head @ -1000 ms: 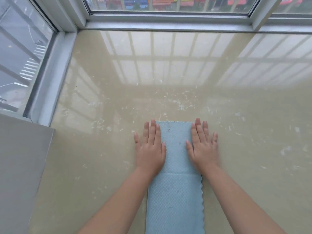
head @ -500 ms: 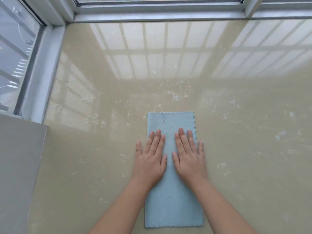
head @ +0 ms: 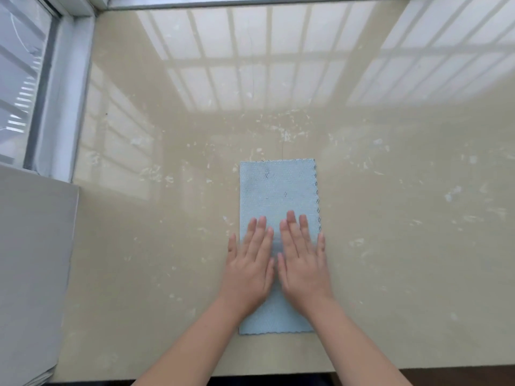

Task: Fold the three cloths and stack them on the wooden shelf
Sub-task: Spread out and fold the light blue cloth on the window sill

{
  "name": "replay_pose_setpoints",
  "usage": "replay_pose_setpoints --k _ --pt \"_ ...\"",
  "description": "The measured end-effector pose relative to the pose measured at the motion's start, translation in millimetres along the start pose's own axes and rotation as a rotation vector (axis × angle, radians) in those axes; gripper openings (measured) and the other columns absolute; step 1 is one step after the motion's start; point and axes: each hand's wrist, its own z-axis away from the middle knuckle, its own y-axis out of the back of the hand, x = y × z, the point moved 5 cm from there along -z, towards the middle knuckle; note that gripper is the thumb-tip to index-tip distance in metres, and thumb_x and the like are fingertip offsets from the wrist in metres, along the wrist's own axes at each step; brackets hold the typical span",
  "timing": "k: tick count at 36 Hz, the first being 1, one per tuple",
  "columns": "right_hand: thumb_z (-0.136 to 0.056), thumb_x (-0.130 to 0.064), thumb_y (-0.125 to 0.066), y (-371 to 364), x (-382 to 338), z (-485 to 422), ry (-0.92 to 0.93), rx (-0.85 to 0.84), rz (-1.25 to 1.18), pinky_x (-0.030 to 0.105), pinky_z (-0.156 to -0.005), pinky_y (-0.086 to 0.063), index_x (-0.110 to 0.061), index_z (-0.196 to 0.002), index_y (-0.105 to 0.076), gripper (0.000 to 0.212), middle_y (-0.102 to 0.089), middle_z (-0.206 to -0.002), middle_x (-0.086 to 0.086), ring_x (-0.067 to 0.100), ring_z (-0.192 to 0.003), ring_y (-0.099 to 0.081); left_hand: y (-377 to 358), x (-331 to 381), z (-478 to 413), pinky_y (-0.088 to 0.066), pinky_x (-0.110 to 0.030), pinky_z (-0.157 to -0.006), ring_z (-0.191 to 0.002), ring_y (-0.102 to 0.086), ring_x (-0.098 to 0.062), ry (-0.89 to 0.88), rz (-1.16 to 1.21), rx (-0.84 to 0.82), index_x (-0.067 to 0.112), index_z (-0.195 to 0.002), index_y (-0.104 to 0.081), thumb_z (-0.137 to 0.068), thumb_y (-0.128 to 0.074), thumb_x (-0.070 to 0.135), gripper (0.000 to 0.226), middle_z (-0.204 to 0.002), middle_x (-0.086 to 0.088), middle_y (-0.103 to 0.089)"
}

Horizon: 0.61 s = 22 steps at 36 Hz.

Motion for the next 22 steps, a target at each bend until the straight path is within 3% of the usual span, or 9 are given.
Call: replay_pose_setpoints --k 4,8,11,17,19,22 --pt "-0.089 -0.029 -0.031 -16 0 13 0.014 -0.032 0.068 0.047 -0.111 -0.01 -0.015 -0.15 -0.006 0.067 0.002 -0.158 -0.002 0.017 -0.145 0.0 -12 -1 6 -0.01 -0.042 -0.113 -0.145 -0.01 -0.014 0.001 -0.055 -0.072 0.016 -0.149 -0.016 -0.1 -0.01 0.035 0.053 -0.158 0.003 -0.001" --pt "-0.098 -0.033 -0.015 -13 15 11 0.049 -0.065 0.08 0.048 -0.11 -0.015 -0.018 -0.15 -0.008 0.054 0.002 -0.158 -0.005 0.016 -0.145 -0.001 -11 -9 9 -0.018 -0.046 -0.109 -0.145 -0.006 -0.013 0.021 -0.093 -0.073 0.014 -0.147 -0.024 -0.096 -0.025 0.035 0.055 -0.158 0.003 0.001" --pt "-0.093 -0.032 -0.027 -8 31 14 0.003 -0.064 0.07 0.049 -0.108 -0.017 -0.02 -0.15 -0.006 0.062 0.004 -0.157 -0.008 0.014 -0.145 0.002 -8 -20 16 -0.018 -0.047 -0.107 -0.145 0.0 -0.011 0.086 -0.105 -0.063 0.012 -0.144 -0.026 -0.089 -0.032 0.036 0.06 -0.158 0.005 0.004" --pt "-0.09 -0.031 -0.029 0 49 16 -0.048 -0.068 0.047 0.046 -0.109 -0.012 -0.021 -0.15 -0.002 0.067 0.009 -0.157 -0.011 0.011 -0.144 0.006 -2 -36 23 -0.017 -0.049 -0.106 -0.145 0.003 -0.012 0.117 -0.096 -0.07 0.013 -0.149 -0.013 -0.096 -0.022 0.036 0.059 -0.158 0.004 0.008" --pt "-0.09 -0.03 -0.029 2 48 17 -0.104 -0.042 -0.001 0.044 -0.11 -0.007 -0.02 -0.15 -0.006 0.065 0.011 -0.156 -0.013 0.009 -0.144 0.008 1 -34 26 -0.012 -0.047 -0.109 -0.146 0.002 -0.016 0.144 -0.053 -0.03 0.011 -0.148 -0.014 -0.099 -0.011 0.039 0.057 -0.158 -0.001 0.008" --pt "-0.091 -0.027 -0.029 9 34 20 -0.157 0.017 -0.09 0.042 -0.111 -0.001 -0.018 -0.149 -0.008 0.063 0.011 -0.156 -0.012 0.009 -0.144 0.007 8 -16 30 -0.008 -0.046 -0.113 -0.146 -0.001 -0.02 0.079 0.003 0.035 0.011 -0.15 -0.009 -0.1 -0.011 0.037 0.056 -0.158 -0.004 0.006"
